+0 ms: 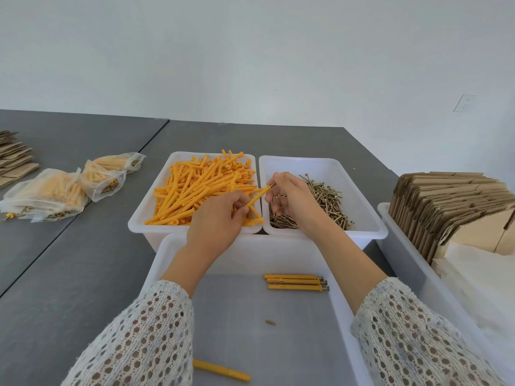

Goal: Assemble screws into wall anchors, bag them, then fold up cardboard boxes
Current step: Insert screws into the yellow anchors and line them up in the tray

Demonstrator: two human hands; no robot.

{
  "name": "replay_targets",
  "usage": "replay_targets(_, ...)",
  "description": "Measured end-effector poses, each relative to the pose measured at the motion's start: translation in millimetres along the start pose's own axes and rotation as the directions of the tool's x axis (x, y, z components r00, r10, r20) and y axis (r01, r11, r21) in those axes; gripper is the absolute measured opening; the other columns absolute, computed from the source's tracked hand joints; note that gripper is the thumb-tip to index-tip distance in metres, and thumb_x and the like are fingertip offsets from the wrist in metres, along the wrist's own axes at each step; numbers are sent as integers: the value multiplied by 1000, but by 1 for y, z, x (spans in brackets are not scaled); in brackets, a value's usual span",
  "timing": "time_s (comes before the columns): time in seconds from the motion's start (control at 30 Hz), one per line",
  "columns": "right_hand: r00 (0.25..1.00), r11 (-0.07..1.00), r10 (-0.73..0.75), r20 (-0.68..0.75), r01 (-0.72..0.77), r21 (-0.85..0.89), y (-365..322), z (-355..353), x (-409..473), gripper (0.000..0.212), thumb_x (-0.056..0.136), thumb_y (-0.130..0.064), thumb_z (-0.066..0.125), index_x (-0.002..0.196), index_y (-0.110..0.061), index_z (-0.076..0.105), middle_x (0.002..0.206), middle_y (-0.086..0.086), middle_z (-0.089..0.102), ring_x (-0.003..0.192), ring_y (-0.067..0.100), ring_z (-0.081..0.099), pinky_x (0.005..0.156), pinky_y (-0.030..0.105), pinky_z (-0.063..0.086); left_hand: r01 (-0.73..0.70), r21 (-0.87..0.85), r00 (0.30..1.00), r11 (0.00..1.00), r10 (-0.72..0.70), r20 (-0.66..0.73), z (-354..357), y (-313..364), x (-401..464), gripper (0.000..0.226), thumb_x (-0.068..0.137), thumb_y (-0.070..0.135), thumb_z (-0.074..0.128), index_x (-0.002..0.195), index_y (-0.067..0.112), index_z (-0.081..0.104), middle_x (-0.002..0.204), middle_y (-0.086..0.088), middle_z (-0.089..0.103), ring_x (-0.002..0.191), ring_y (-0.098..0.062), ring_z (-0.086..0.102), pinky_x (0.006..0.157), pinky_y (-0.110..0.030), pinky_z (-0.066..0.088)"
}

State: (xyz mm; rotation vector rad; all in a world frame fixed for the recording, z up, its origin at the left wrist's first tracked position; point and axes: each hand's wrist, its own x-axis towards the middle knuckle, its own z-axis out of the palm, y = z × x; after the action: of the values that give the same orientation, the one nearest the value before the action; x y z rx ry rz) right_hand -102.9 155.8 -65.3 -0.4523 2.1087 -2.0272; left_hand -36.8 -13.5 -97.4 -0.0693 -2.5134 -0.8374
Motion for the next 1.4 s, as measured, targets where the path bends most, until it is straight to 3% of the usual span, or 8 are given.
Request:
replay_targets(0.23,995,995,90,-48,-87,55,-2,-5,3,42,106,-39,34,90,-11,61,68,7,64,49,18,50,49,25,42,7,-9,1000,1000,-7,26,-1,3,1,16,94,22,63,92,38,65,77,25,61,71,4,57,66,-27,51)
replay_targets(0.37,969,971,189,-160,-160,175,-1,-15,7,52,106,-42,28,82,-11,61,63,5,61,45,17,49,48,23,41,19,-454,1000,891,-9,25,-12,23,4,13,95,9,62,97,20,69,79,8,74,69,-1,65,66,-9,45)
replay_targets(0.5,905,935,286,-316,-191,298,7,-30,12,48,106,-39,31,81,-12,61,58,0,60,43,14,49,48,24,42,141,-686,946,714,108,307,-31,46,0,4,95,15,66,99,14,66,91,-2,78,79,-18,74,66,-26,56)
replay_targets(0.67,844,848,412,-343,-217,484,15,-41,17,40,103,-31,32,81,-13,59,58,0,56,44,14,46,48,23,38,267,-525,653,809,248,715,-17,71,-23,9,89,18,71,95,14,66,92,-4,78,79,-18,73,80,-32,56)
replay_targets(0.77,833,810,445,-330,-217,544,17,-47,18,35,101,-27,34,81,-13,60,55,-1,57,46,15,47,48,22,39,98,-276,576,956,172,799,5,76,-36,10,86,18,73,93,14,67,87,0,77,76,-12,70,80,-32,56)
replay_targets(0.87,824,804,462,-328,-233,548,17,-48,18,29,97,-19,36,79,-13,59,53,-1,57,46,16,47,49,22,39,-255,43,587,966,119,801,17,78,-45,7,89,27,70,91,24,64,85,12,67,81,-11,59,72,-28,45)
replay_targets(1.0,830,816,458,-319,-250,521,18,-47,18,27,95,-17,37,81,-13,59,53,-1,58,46,15,47,48,23,40,-447,231,621,864,114,775,27,85,-53,11,94,29,61,102,23,66,107,2,66,101,-23,60,74,-30,40)
replay_targets(1.4,843,851,439,-310,-281,443,19,-45,19,27,96,-17,38,81,-13,60,62,0,57,50,15,47,50,24,40,-559,473,700,681,81,710,46,98,-63,12,93,14,61,101,21,66,100,0,67,93,-25,65,49,-27,16)
